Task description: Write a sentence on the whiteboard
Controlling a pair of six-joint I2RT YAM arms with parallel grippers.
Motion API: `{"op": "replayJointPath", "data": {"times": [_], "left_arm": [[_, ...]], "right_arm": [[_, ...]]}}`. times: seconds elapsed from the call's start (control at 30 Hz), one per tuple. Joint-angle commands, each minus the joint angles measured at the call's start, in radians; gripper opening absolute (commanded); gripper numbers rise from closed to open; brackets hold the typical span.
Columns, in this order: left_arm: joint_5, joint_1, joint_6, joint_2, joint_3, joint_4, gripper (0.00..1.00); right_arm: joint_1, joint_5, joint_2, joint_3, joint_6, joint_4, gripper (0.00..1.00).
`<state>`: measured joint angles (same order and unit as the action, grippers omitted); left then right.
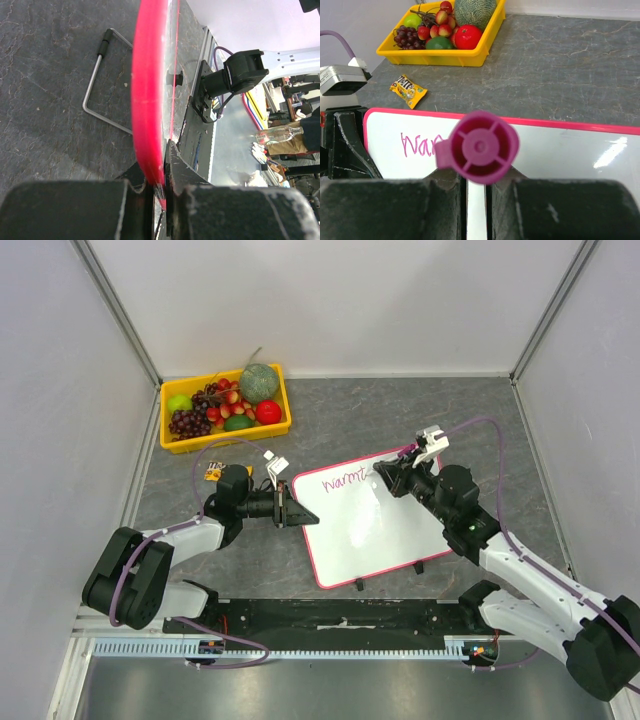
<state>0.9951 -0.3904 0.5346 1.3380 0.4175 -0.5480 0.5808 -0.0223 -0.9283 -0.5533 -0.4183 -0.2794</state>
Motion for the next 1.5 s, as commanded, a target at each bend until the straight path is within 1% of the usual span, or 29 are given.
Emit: {"op": "replayJointPath", "data": {"times": [0.0, 0.37, 0.47, 0.8, 1.47], "left_arm": [[-0.061, -0.018, -0.206, 0.006, -0.029, 0.039, 0.02], [-0.061, -0.016, -0.206, 0.006, -0.029, 0.037, 0.02], [-0.059, -0.016, -0.206, 0.006, -0.029, 0.037, 0.02], [-0.058, -0.015, -0.206, 0.004, -0.029, 0.037, 0.02], [-0.061, -0.018, -0.206, 0.003, -0.031, 0.039, 0.02]], "right_arm": [[-0.002, 0.053, -0.006, -0.060, 0.023, 0.008, 0.00], [-0.003, 0.101, -0.030, -0.106, 0.023, -0.027, 0.00], [-0.004, 0.117, -0.043, -0.122, 0.041, -0.012, 0.00], [-0.004, 0.102, -0.047, -0.094, 0.026, -0.058, 0.00], [-0.004, 0.059, -0.007, -0.005, 0.026, 0.016, 0.00]]}}
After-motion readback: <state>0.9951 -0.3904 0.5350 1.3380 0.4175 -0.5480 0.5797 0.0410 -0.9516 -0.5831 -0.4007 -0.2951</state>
